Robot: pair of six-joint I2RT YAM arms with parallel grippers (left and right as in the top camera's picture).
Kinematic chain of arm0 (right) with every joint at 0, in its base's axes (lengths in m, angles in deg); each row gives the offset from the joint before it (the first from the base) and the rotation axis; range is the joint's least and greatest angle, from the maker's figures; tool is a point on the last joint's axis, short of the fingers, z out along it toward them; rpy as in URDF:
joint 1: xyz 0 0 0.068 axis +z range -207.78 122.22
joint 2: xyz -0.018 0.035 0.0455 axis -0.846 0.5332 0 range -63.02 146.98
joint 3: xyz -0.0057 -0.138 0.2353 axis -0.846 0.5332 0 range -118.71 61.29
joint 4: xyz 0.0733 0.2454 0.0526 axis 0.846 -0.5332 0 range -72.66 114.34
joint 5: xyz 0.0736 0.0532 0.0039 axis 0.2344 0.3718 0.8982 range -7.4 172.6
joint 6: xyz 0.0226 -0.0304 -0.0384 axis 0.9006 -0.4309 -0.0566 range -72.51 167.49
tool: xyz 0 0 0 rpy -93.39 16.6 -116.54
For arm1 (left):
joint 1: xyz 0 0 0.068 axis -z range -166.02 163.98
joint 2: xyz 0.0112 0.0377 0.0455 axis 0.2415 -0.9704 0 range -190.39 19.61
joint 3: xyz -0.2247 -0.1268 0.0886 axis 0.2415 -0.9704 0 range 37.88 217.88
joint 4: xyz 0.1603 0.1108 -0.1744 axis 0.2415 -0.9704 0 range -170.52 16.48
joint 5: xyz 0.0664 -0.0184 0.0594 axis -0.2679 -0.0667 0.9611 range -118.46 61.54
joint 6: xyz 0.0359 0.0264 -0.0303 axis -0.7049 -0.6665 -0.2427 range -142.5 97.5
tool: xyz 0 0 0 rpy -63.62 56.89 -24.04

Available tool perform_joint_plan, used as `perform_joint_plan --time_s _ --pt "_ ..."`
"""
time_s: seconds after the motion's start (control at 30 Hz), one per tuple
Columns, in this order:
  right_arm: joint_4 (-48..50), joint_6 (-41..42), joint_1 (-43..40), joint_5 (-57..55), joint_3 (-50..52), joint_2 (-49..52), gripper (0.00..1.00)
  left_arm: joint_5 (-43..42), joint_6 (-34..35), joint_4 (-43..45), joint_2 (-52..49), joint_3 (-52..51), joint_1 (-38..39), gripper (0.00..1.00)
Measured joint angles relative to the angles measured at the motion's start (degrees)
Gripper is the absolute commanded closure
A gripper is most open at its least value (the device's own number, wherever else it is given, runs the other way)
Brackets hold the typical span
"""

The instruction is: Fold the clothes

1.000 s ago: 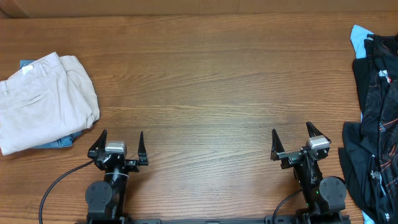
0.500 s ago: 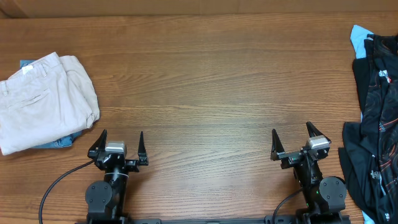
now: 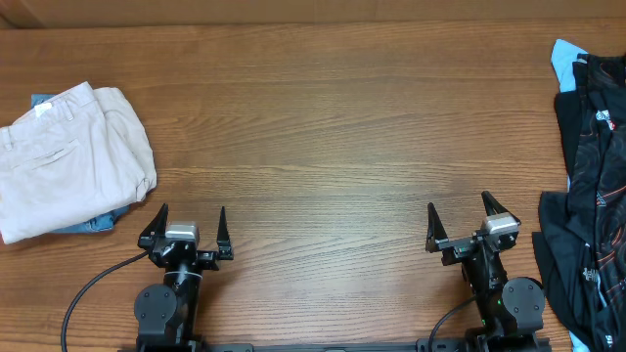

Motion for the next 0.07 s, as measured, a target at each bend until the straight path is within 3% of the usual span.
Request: perform_joint_plan --time_s 0.07 --pt "-0.02 -0.04 0.0 -0.02 0.0 0.0 0.0 0.0 0.0 0.0 0.0 0.0 0.0 0.0"
